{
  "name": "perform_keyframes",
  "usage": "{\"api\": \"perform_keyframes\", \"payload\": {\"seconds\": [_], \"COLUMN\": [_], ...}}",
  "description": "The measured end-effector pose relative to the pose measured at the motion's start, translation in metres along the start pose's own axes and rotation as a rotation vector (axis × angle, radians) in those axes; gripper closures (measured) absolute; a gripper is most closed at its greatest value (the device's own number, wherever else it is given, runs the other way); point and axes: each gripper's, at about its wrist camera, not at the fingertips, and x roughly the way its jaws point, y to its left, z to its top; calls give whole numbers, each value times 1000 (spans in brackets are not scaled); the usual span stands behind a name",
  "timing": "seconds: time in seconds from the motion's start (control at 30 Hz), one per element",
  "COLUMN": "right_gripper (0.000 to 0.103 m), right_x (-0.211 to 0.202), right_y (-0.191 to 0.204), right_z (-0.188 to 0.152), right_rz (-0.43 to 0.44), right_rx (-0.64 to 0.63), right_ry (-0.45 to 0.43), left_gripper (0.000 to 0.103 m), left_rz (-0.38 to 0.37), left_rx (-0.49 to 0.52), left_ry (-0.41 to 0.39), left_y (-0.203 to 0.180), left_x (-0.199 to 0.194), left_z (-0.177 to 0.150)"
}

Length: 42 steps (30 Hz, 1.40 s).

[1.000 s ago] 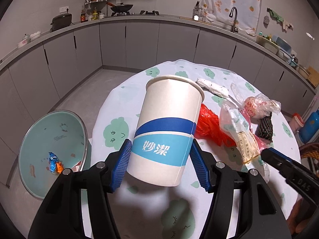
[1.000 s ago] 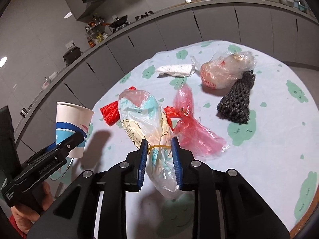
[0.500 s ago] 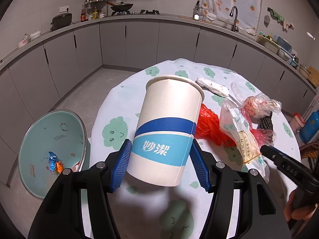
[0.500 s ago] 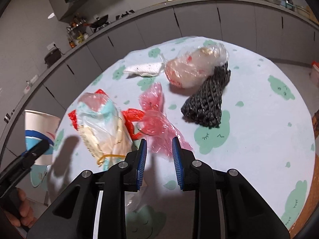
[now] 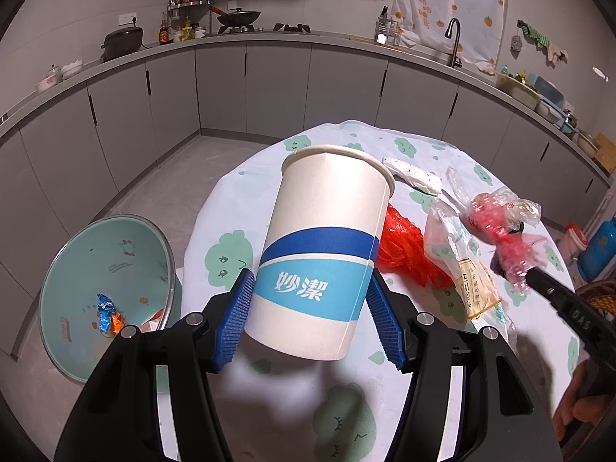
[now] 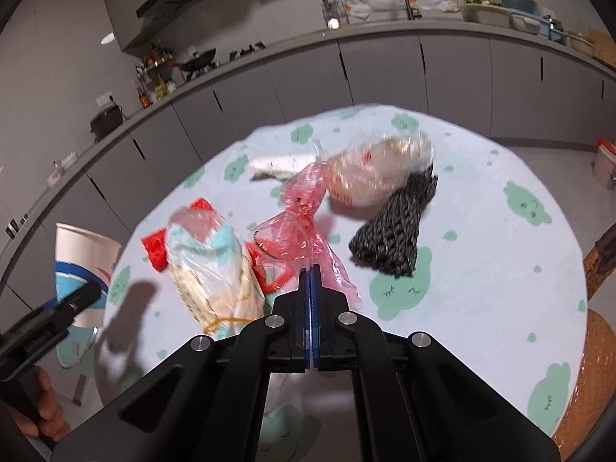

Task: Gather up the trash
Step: 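Grasp the pink plastic bag with the right tool while the left tool holds the cup raised, then carry the cup and pink bag over the teal basin and release both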

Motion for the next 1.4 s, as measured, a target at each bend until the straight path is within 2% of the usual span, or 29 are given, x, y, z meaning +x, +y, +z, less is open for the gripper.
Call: {"api": "perform_keyframes", "payload": {"seconds": [0.27, 0.53, 1.03, 1.4], "right_gripper": [101, 101, 101, 101], "right_x": [-28, -36, -9, 22], "right_y": [27, 82, 197, 257], "right_z": [16, 24, 3, -20], "right_rz": [37, 134, 310, 376], "right_rx": [-37, -121, -284, -361], "right_ry": [-85, -117, -45, 27], "left_gripper": [44, 44, 44, 44], "left_rz": [14, 61, 233, 298], "left_rx": [-23, -70, -188, -258], "left_ry": [-28, -52, -57, -19], "left_y": [14, 45, 138, 185], "left_x": [-10, -24, -46, -39], "left_z": [5, 9, -1, -12]}}
